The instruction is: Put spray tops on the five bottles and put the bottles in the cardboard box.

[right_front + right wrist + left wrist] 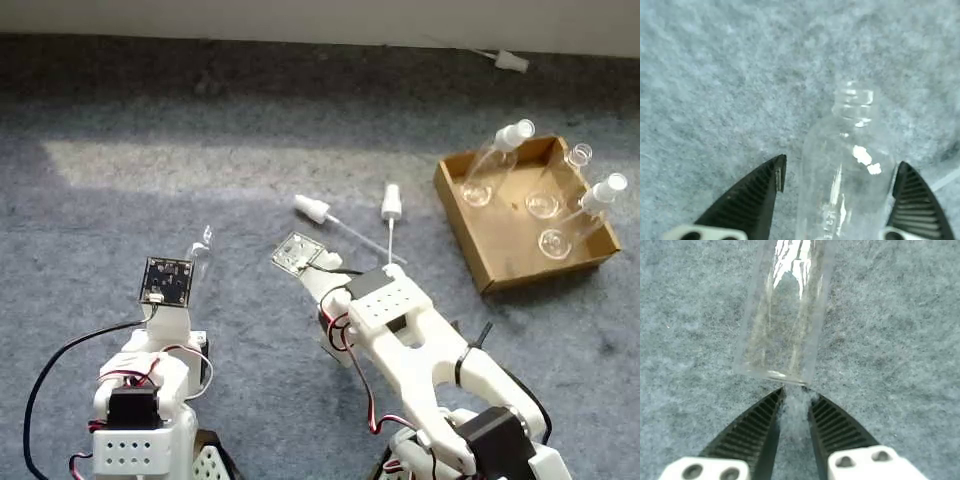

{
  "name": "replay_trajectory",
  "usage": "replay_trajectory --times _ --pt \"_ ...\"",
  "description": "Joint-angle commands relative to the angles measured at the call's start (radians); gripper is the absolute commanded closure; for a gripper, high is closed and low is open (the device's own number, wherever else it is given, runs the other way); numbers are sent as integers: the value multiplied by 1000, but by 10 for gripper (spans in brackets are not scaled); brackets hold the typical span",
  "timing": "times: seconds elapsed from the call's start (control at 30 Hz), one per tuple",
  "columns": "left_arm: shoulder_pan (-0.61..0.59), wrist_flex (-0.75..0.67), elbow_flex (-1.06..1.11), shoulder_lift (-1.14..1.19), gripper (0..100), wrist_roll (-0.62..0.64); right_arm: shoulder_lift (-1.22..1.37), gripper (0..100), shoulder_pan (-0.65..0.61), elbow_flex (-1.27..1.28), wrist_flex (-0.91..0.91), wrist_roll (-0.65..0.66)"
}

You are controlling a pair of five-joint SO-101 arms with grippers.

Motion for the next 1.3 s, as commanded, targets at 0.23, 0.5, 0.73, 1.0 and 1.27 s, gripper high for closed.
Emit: replay_trajectory --times 0.23,0.5,0.73,1.0,1.27 --pt "13 -8 22 16 995 -8 -4 687 -7 -2 15 63" --pt "13 -8 22 16 995 -8 -4 837 -4 -1 21 63" --pt "16 -15 22 15 995 -6 -16 907 10 -53 163 55" --pt "18 -11 22 15 995 -6 -120 907 125 -269 320 54" --pt "18 -9 22 15 995 -6 -332 907 134 -280 315 8"
